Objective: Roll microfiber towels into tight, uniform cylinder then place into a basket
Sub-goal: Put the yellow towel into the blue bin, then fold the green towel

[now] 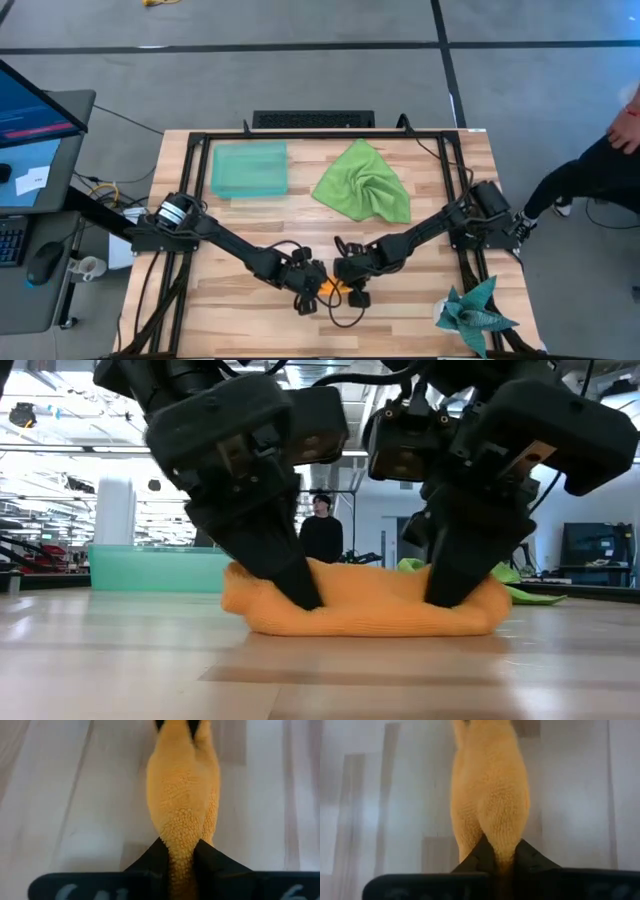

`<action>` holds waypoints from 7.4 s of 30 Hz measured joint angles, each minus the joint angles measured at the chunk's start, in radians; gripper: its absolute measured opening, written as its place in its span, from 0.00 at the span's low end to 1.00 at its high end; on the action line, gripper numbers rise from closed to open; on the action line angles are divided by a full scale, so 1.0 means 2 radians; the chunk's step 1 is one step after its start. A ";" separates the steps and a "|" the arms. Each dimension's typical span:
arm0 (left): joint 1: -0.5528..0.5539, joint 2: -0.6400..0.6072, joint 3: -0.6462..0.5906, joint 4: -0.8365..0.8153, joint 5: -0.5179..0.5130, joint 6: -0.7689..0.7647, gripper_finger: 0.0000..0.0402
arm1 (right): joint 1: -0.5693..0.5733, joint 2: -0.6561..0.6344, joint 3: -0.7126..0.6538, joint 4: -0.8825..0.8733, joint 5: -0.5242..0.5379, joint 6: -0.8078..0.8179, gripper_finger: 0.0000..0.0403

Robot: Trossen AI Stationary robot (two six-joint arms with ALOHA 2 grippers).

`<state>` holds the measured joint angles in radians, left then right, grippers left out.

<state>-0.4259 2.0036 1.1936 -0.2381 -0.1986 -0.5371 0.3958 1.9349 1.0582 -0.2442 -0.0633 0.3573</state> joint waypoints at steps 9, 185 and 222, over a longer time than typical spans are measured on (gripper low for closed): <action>0.002 -0.059 -0.001 -0.095 0.001 0.018 0.07 | -0.008 -0.009 0.033 0.026 0.008 -0.099 0.10; 0.698 -0.478 -0.002 -0.462 0.136 0.429 0.46 | -0.319 0.292 0.621 -0.214 -0.033 -0.423 0.56; 0.393 -0.463 -0.002 -0.329 0.151 0.287 0.46 | -0.263 -0.238 0.139 -0.369 0.001 -0.214 0.27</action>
<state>0.3600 1.0785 1.1892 -0.8959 0.1043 0.0378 -0.1310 1.4589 1.3356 -0.9832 -0.0617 -0.0705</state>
